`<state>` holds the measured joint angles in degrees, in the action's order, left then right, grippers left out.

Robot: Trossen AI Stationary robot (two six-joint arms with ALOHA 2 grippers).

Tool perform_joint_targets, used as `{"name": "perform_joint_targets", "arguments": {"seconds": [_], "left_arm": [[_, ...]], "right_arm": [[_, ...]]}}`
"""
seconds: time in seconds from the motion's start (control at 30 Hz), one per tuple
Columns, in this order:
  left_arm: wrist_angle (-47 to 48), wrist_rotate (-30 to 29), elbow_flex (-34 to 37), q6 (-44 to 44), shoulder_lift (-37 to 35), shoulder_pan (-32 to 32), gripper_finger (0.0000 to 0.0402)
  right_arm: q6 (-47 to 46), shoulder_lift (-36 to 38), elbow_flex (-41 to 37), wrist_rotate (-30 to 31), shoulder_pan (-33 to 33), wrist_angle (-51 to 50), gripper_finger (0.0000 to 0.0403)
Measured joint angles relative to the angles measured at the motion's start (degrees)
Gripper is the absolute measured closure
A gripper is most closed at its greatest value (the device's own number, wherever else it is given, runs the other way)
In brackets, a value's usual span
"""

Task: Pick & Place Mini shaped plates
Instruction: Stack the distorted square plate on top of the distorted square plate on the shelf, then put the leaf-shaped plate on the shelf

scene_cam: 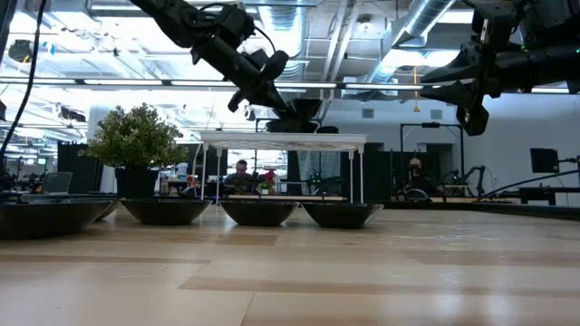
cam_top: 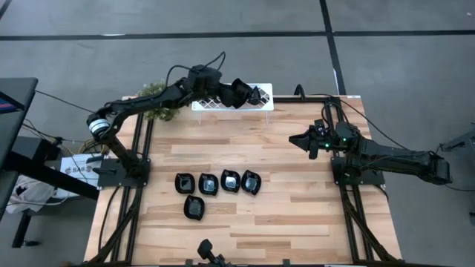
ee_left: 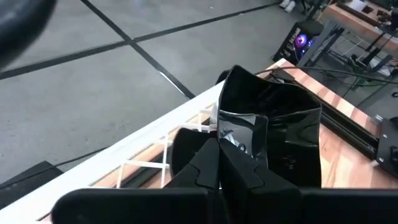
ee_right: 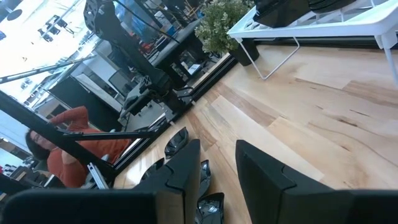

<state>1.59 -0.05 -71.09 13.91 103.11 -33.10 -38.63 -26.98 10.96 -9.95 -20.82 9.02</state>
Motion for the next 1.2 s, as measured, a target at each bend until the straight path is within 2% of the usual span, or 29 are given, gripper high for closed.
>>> {"name": "perform_joint_targets", "arguments": {"seconds": [0.6,1.0,1.2], "left_arm": [[2.7,-0.4,0.5,0.0,-0.6,-0.1,0.0389],[2.7,-0.3,0.5,-0.2,-0.7,-0.3,0.0327],[3.1,-1.2,0.5,-3.6,-3.7,-0.4,0.0304]], "right_arm": [[0.0,0.0,0.0,1.5,0.0,0.0,0.0305],[-0.8,0.0,0.0,1.5,0.0,0.0,0.0305],[-0.9,0.0,0.0,1.5,0.0,0.0,0.0305]]}}
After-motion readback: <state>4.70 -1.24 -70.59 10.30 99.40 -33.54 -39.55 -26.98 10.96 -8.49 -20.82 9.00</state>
